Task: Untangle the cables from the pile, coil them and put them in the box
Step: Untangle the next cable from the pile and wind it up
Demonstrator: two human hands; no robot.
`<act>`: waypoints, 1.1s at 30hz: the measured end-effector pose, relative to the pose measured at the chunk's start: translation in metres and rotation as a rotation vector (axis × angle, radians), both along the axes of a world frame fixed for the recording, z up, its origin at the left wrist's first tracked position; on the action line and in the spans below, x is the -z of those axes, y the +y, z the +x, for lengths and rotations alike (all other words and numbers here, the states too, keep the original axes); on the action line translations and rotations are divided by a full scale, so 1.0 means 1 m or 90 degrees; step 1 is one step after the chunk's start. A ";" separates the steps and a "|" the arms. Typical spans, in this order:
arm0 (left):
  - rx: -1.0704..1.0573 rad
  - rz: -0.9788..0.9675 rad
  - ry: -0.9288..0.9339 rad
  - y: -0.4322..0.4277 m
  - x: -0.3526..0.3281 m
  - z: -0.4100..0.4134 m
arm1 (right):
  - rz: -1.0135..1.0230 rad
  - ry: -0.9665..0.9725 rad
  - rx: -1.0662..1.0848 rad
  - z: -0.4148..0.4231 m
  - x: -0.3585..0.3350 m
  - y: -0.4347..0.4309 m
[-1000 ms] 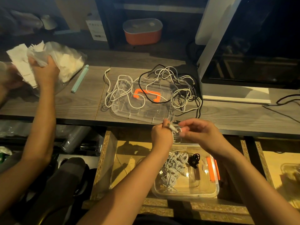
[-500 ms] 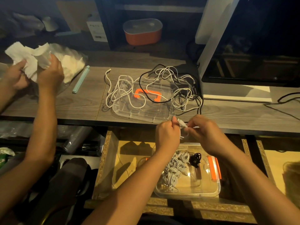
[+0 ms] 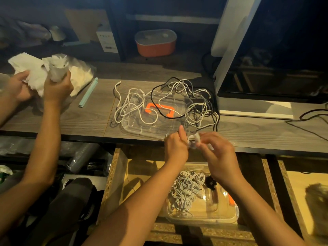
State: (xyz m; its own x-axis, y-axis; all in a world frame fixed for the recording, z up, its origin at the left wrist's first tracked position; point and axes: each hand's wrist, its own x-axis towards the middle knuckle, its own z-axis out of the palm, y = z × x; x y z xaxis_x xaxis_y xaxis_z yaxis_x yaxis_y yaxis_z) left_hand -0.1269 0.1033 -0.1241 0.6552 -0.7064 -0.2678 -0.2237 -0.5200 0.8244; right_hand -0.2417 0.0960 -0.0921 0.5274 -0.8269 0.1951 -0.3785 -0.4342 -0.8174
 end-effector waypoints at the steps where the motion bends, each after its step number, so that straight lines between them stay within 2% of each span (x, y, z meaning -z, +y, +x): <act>1: -0.023 0.032 0.076 -0.005 -0.001 0.003 | -0.129 0.035 -0.066 0.000 0.005 -0.001; 3: -0.034 0.046 0.170 -0.008 -0.002 0.002 | -0.281 0.075 -0.171 -0.005 0.016 -0.007; 4: -0.031 0.044 0.190 -0.005 0.001 0.000 | -0.272 0.090 -0.200 -0.009 0.020 -0.010; 5: -0.028 0.035 0.207 -0.002 0.005 -0.002 | -0.214 0.102 -0.210 -0.013 0.019 -0.012; 7: -0.018 0.008 0.255 0.005 0.008 -0.005 | 0.014 0.049 -0.161 -0.022 0.015 -0.008; 10: 0.071 -0.011 0.194 0.013 0.010 -0.007 | 0.374 -0.197 0.039 -0.027 0.017 0.005; 11: 0.105 -0.003 0.168 0.018 0.010 -0.008 | 0.459 -0.223 0.080 -0.027 0.020 0.009; 13: 0.171 0.016 0.112 0.028 0.017 -0.011 | 0.529 -0.201 0.104 -0.029 0.028 0.016; 17: 0.279 0.106 -0.017 0.048 0.047 -0.018 | 0.559 -0.130 0.170 -0.037 0.055 0.022; 22: 0.267 0.236 0.106 0.065 0.082 -0.031 | 0.584 -0.032 0.243 -0.040 0.096 0.029; 25: 0.260 0.284 0.165 0.067 0.088 -0.030 | 0.607 -0.038 0.268 -0.044 0.107 0.031; 27: 0.266 0.294 0.164 0.070 0.088 -0.029 | 0.608 -0.029 0.284 -0.045 0.111 0.032; 31: 0.312 0.237 0.013 0.071 0.084 -0.029 | 0.470 0.061 0.304 -0.041 0.108 0.031; 33: 0.309 0.170 -0.048 0.066 0.074 -0.028 | 0.357 0.048 0.310 -0.035 0.091 0.024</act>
State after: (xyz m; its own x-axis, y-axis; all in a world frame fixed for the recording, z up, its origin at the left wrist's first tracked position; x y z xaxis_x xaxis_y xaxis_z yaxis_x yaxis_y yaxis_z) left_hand -0.1553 0.1689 -0.1979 0.2963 -0.8457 -0.4438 -0.5429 -0.5315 0.6502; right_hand -0.2767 0.1197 -0.1836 0.0717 -0.9349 -0.3475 -0.4850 0.2718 -0.8312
